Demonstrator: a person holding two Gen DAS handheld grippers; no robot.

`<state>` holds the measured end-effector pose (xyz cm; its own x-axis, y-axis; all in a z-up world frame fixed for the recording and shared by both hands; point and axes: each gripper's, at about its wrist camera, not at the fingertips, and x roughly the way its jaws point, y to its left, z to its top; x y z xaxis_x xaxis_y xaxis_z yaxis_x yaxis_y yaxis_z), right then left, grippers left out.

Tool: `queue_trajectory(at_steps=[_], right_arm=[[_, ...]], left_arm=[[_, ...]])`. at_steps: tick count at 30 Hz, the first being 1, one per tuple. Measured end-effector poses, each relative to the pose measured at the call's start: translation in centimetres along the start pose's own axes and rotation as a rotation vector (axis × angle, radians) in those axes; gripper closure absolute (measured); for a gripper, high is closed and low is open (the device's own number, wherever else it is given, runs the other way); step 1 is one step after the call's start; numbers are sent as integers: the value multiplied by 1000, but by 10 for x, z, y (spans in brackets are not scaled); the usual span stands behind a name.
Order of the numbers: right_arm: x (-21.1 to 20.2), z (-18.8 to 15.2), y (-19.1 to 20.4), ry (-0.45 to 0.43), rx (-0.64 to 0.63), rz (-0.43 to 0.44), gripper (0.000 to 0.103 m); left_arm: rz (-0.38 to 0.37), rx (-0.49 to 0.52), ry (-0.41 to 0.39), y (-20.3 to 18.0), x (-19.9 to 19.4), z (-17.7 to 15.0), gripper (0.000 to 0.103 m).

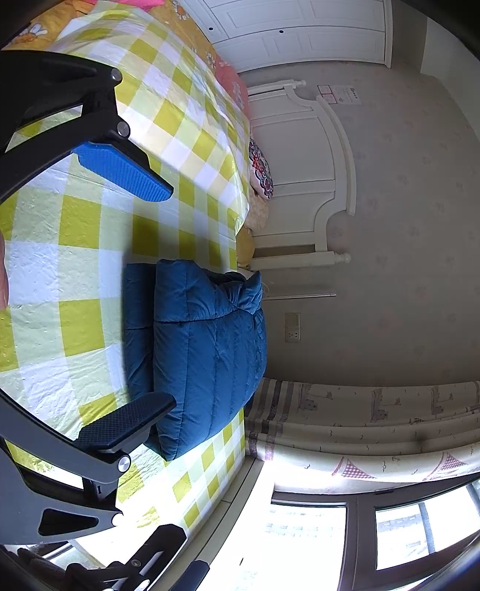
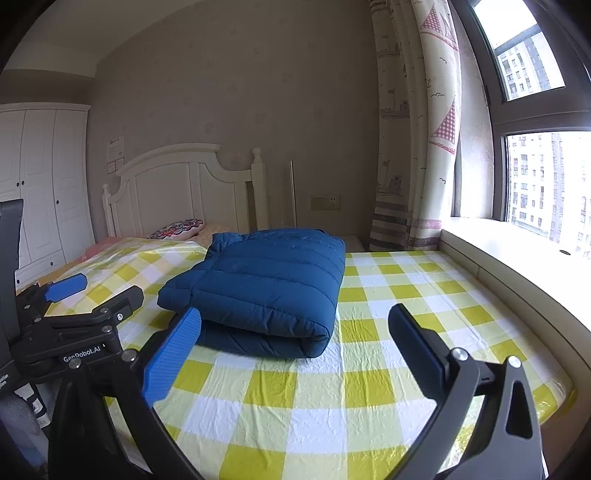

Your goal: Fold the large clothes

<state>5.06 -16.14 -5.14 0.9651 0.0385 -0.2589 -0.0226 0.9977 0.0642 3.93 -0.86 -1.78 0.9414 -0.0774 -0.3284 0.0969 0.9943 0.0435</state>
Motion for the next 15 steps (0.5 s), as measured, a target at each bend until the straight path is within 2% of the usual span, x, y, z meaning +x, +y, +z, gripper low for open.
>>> queue_trajectory(at_steps=[15], right_arm=[[2,-3,3,4,5,-1,2]], left_arm=[[4,4,2,-2,-2,-2,4]])
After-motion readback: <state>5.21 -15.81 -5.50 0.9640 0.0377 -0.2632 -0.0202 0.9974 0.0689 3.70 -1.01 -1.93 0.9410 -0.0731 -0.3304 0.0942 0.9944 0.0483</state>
